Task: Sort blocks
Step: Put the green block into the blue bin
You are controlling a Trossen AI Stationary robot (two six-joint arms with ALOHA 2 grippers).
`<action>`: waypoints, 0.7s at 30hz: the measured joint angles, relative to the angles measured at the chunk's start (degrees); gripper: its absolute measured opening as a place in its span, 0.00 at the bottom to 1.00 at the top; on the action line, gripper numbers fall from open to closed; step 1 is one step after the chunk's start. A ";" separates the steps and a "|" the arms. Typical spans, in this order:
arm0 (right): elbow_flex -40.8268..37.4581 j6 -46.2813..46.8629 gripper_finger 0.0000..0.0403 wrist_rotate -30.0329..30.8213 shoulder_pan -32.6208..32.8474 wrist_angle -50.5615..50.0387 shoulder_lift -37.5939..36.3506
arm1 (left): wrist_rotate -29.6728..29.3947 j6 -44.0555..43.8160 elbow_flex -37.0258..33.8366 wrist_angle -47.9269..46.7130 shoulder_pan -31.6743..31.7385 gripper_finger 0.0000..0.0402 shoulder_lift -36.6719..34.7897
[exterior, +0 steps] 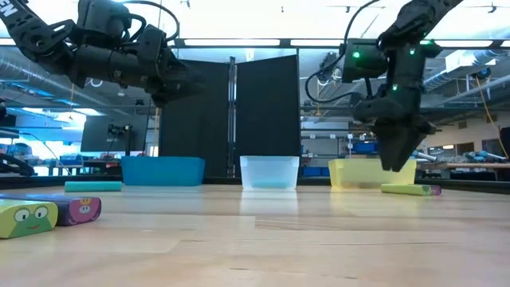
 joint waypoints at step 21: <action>-6.92 -2.11 0.48 -1.85 -7.36 11.54 0.10 | -0.20 1.72 0.00 -0.55 0.04 0.56 0.04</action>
